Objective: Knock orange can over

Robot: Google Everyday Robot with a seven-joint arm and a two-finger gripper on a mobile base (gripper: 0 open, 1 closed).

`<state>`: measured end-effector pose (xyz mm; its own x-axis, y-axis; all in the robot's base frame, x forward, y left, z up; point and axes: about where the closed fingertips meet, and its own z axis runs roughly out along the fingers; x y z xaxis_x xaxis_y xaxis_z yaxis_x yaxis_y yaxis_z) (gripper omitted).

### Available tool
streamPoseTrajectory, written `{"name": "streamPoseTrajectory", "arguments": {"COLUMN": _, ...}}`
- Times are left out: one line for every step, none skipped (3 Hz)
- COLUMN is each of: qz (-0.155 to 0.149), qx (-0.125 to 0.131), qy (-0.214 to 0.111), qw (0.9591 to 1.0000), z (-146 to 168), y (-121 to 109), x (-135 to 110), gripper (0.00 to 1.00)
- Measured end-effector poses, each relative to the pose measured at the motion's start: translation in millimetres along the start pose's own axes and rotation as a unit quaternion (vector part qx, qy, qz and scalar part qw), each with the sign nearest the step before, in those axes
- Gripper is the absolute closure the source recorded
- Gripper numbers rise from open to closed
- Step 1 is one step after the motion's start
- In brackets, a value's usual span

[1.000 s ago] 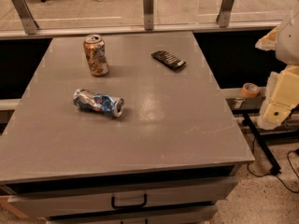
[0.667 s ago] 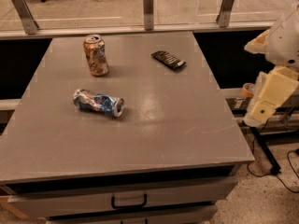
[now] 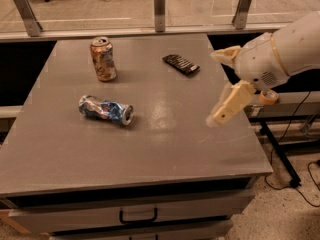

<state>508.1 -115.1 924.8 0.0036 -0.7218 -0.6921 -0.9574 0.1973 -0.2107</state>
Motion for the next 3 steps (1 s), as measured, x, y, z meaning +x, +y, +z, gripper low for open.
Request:
{"name": "streamPoseTrajectory", "arguments": {"qz": -0.013, "qx": -0.016, "qy": -0.125, "qw": 0.9919, "z": 30.5, "y": -13.9, "x": -36.6, "gripper": 0.00}}
{"name": "streamPoseTrajectory", "arguments": {"qz": -0.010, "qx": -0.028, "qy": -0.158, "qw": 0.9870, "z": 37.3, "y": -12.5, "x": -48.9, "gripper": 0.00}}
{"name": "streamPoseTrajectory", "arguments": {"qz": -0.011, "qx": -0.028, "qy": -0.156, "qw": 0.9874, "z": 37.2, "y": -12.4, "x": -48.5, "gripper": 0.00}}
